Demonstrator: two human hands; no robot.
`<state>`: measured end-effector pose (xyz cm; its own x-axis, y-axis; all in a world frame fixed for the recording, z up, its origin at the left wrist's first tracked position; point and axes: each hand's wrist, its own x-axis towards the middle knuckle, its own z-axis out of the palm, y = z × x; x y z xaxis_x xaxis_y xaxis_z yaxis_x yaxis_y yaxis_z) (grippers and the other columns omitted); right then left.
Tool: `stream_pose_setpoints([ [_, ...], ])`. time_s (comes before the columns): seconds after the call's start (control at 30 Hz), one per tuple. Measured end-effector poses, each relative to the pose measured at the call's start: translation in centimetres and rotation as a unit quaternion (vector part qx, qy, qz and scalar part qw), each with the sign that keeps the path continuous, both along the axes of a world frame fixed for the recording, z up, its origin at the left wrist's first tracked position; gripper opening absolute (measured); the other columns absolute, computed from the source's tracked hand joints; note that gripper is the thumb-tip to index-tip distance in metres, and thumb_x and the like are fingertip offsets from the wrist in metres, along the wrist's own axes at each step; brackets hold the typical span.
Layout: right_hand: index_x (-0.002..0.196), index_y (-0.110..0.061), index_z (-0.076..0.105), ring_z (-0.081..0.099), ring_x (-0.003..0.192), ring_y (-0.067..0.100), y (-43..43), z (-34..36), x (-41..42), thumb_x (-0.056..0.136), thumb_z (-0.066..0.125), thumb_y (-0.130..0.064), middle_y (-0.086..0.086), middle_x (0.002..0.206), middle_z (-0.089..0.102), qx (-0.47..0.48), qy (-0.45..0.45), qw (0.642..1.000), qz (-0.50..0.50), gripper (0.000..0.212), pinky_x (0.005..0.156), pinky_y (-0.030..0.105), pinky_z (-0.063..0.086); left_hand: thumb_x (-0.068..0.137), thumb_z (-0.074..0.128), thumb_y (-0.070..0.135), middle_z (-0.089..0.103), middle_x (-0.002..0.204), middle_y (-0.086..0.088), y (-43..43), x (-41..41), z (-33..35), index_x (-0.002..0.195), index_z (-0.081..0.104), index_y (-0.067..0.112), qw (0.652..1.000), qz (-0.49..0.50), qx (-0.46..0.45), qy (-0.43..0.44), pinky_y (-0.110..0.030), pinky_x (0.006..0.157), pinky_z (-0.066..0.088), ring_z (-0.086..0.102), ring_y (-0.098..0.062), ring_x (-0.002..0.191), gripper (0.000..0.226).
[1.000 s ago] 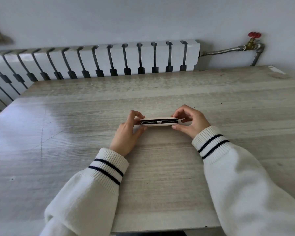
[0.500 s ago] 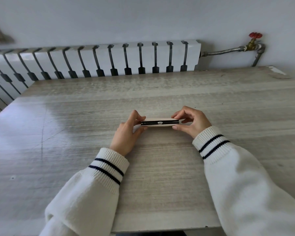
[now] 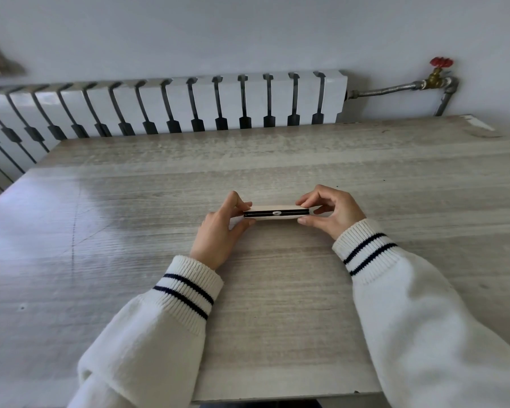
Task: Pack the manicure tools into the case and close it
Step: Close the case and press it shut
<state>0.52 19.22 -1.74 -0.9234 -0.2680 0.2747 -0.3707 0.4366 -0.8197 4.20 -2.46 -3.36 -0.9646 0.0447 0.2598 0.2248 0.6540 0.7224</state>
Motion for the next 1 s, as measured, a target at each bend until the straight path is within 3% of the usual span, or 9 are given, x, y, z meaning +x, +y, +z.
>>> stream_pose_setpoints([
  [0.1, 0.069, -0.015, 0.058, 0.063, 0.085, 0.016, 0.0, -0.2, -0.1, 0.062, 0.076, -0.005, -0.001, 0.087, 0.067, 0.011, 0.024, 1.000, -0.012, 0.022, 0.078, 0.028, 0.050, 0.082, 0.060, 0.023, 0.062, 0.112, 0.013, 0.0, -0.1, -0.1, 0.081, 0.038, 0.026, 1.000, 0.004, 0.010, 0.015, -0.018, 0.080, 0.037, 0.055, -0.001, 0.101, 0.023],
  [0.2, 0.071, -0.009, 0.060, 0.061, 0.077, 0.019, -0.3, -0.4, -0.3, 0.060, 0.077, -0.004, 0.006, 0.086, 0.067, 0.021, 0.068, 0.997, -0.032, 0.021, 0.068, 0.025, 0.049, 0.081, 0.063, 0.021, 0.060, 0.105, 0.020, 0.1, -0.3, 0.0, 0.080, 0.042, 0.025, 0.999, 0.016, 0.014, 0.037, -0.024, 0.082, 0.044, 0.059, 0.000, 0.093, 0.021],
  [0.3, 0.071, -0.006, 0.060, 0.059, 0.066, 0.020, -0.7, -0.6, -0.6, 0.060, 0.077, -0.001, 0.013, 0.084, 0.066, 0.014, 0.093, 0.995, -0.041, 0.021, 0.061, 0.022, 0.049, 0.079, 0.065, 0.019, 0.061, 0.103, 0.017, 0.1, -0.8, 0.1, 0.081, 0.046, 0.021, 0.998, 0.032, 0.024, 0.050, -0.023, 0.081, 0.047, 0.061, -0.002, 0.088, 0.019],
  [0.4, 0.074, -0.006, 0.060, 0.060, 0.067, 0.018, -1.2, -0.7, -1.2, 0.062, 0.076, -0.001, 0.011, 0.086, 0.065, 0.006, 0.108, 0.993, -0.057, 0.020, 0.063, 0.018, 0.049, 0.078, 0.066, 0.018, 0.064, 0.105, 0.012, 0.1, -1.3, 0.2, 0.083, 0.049, 0.017, 0.997, 0.045, 0.036, 0.054, -0.018, 0.078, 0.046, 0.063, -0.004, 0.089, 0.018],
  [0.53, 0.074, -0.007, 0.060, 0.062, 0.071, 0.023, -2.0, -1.0, -1.7, 0.062, 0.074, 0.001, 0.012, 0.086, 0.066, 0.001, 0.116, 0.990, -0.075, 0.020, 0.067, 0.029, 0.052, 0.077, 0.066, 0.017, 0.065, 0.111, 0.001, 0.2, -1.8, 0.4, 0.084, 0.050, 0.016, 0.995, 0.066, 0.038, 0.057, -0.027, 0.084, 0.049, 0.061, -0.003, 0.090, 0.017],
  [0.67, 0.075, -0.004, 0.060, 0.062, 0.072, 0.025, -2.0, -1.4, -1.8, 0.064, 0.072, 0.004, 0.013, 0.087, 0.066, 0.025, 0.121, 0.989, -0.081, 0.018, 0.068, 0.041, 0.055, 0.079, 0.064, 0.011, 0.064, 0.115, -0.002, 0.3, -2.2, 0.2, 0.082, 0.046, 0.019, 0.997, 0.063, 0.012, 0.046, -0.032, 0.090, 0.048, 0.061, -0.012, 0.101, 0.020],
  [1.0, 0.075, 0.002, 0.058, 0.060, 0.071, 0.025, -1.8, -1.3, -1.3, 0.064, 0.070, 0.009, 0.018, 0.089, 0.062, 0.082, 0.124, 0.988, -0.034, 0.017, 0.069, 0.040, 0.055, 0.080, 0.060, 0.005, 0.060, 0.122, -0.005, -0.5, -2.2, -0.1, 0.086, 0.045, 0.021, 0.999, 0.030, 0.005, 0.018, -0.027, 0.091, 0.042, 0.057, -0.016, 0.109, 0.023],
])
